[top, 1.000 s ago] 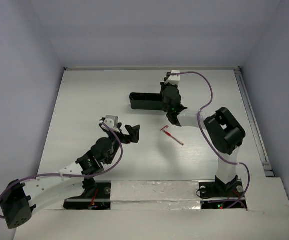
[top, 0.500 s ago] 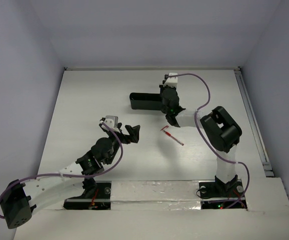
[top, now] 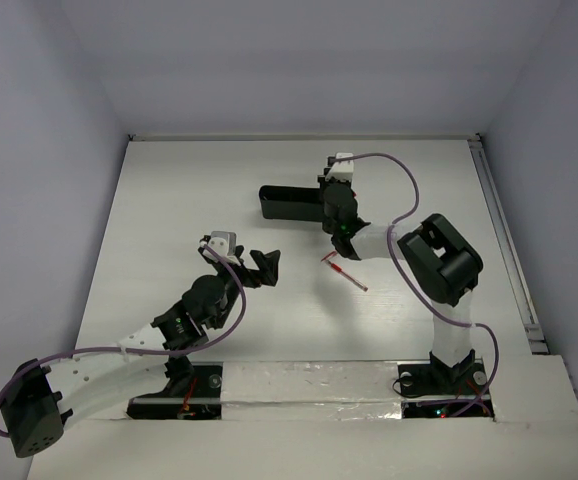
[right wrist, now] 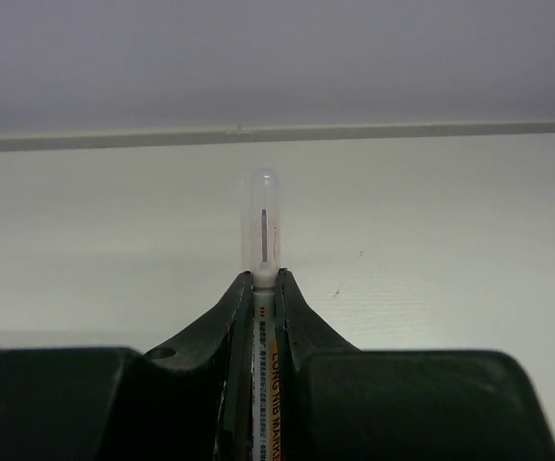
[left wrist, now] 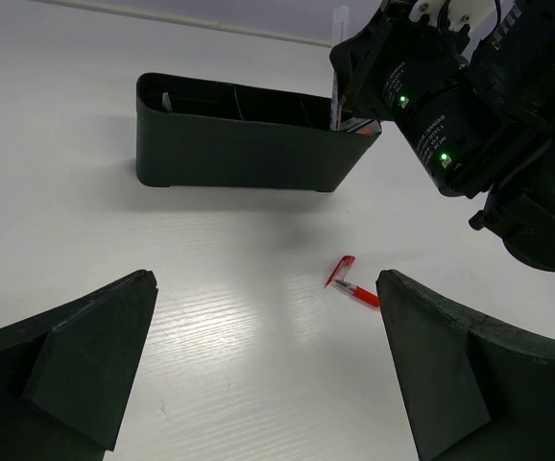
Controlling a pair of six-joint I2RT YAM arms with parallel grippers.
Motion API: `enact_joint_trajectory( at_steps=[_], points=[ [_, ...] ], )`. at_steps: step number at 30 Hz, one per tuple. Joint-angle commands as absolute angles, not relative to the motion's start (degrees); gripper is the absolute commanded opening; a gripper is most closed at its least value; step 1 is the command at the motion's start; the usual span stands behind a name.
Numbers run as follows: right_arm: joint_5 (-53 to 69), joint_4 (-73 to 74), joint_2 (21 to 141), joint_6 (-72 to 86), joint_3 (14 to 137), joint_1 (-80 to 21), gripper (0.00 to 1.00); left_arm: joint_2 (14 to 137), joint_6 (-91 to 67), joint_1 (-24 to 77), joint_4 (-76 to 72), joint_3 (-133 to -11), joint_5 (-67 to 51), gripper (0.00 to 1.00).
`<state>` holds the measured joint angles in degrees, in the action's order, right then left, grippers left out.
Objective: Sort the stationery into containers
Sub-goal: Place the pen in the storage box.
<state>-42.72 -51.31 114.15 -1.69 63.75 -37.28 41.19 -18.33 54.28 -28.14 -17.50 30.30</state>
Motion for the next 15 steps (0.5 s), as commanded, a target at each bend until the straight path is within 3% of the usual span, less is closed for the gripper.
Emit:
enact_joint_trajectory(
  at_steps=[1, 4, 8, 15],
  points=[
    [-45.00, -56.78, 112.94, -1.23, 62.76, -37.88, 0.15, 40.69, -18.19, 54.49, -31.29, -19.42, 30.94, 0.99],
    [-45.35, -57.83, 111.89, -1.05, 61.53, -37.88, 0.31, 40.78, -18.28, 54.49, -31.38, -19.42, 30.85, 0.99],
    [-45.00, -58.10, 110.66, -0.97, 60.91, -37.88, 0.44, 40.78, -18.19, 54.49, -31.38, -19.42, 30.76, 0.99],
    [-42.63, -53.01, 106.88, 2.09, 60.56, -37.88, 0.47, 40.78, -18.19, 54.49, -31.38, -19.42, 30.76, 0.99]
  ],
)
